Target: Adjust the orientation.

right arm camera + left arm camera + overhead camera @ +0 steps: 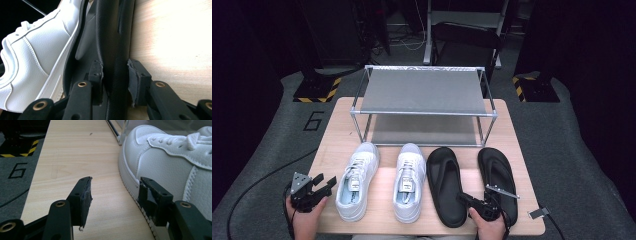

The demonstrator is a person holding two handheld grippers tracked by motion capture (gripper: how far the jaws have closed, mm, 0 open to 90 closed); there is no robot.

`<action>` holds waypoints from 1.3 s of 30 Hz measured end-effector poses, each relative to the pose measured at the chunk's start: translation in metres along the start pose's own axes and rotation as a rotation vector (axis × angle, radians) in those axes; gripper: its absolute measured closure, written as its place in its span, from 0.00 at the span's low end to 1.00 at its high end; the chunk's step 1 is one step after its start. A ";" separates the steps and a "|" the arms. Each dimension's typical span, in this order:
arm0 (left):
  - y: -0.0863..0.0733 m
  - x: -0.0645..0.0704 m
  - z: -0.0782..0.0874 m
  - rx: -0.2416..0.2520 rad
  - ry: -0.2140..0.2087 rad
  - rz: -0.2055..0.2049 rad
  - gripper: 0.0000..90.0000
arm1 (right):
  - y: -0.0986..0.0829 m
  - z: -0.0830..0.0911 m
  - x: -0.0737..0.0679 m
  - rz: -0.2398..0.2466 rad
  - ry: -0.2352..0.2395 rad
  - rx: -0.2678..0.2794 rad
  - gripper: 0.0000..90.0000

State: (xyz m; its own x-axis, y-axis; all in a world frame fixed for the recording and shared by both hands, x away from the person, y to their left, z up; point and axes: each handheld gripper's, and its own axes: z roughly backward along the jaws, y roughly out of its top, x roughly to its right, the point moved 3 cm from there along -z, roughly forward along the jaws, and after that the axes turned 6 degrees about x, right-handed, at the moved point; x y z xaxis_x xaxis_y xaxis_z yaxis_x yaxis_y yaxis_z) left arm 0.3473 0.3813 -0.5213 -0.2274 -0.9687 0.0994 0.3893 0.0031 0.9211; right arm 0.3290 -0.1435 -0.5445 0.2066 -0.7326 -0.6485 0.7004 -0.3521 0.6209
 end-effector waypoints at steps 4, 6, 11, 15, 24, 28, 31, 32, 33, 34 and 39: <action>0.000 0.000 0.000 0.000 0.000 0.001 0.48 | 0.000 0.002 0.000 -0.021 -0.001 0.009 0.75; 0.000 0.000 0.000 0.004 0.002 0.004 0.48 | 0.001 0.003 0.001 -0.016 -0.005 0.013 0.75; 0.000 0.000 0.000 -0.001 0.000 -0.001 0.48 | 0.004 0.008 0.000 -0.043 0.007 0.036 0.75; 0.000 0.001 -0.001 0.008 0.002 0.002 0.48 | 0.008 0.010 -0.001 -0.052 0.004 0.050 0.75; -0.001 0.002 -0.001 -0.006 -0.006 -0.003 0.48 | 0.018 0.010 -0.004 -0.052 -0.011 0.070 0.75; -0.001 0.002 -0.002 0.011 0.000 0.003 0.48 | 0.024 0.010 -0.007 -0.041 -0.012 0.078 0.74; -0.001 0.001 -0.002 0.012 0.001 0.006 0.48 | 0.028 0.009 -0.008 -0.045 -0.016 0.083 0.74; -0.001 0.001 -0.002 0.012 0.000 0.006 0.48 | 0.029 0.008 -0.009 -0.048 -0.010 0.089 0.74; -0.001 0.001 -0.002 0.010 -0.001 0.004 0.48 | 0.031 0.007 -0.008 -0.049 -0.010 0.085 0.74; -0.001 0.001 -0.002 0.008 -0.004 0.004 0.48 | 0.031 0.007 -0.009 -0.054 -0.009 0.088 0.74; -0.001 0.000 -0.002 0.011 -0.002 0.007 0.48 | 0.038 0.001 -0.008 -0.044 -0.005 0.102 0.74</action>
State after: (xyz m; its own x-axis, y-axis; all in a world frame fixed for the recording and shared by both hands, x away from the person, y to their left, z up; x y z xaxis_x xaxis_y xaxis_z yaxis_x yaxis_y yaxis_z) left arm 0.3482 0.3804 -0.5226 -0.2267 -0.9681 0.1071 0.3815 0.0129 0.9243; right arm 0.3528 -0.1515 -0.5152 0.1735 -0.7180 -0.6741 0.6354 -0.4413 0.6336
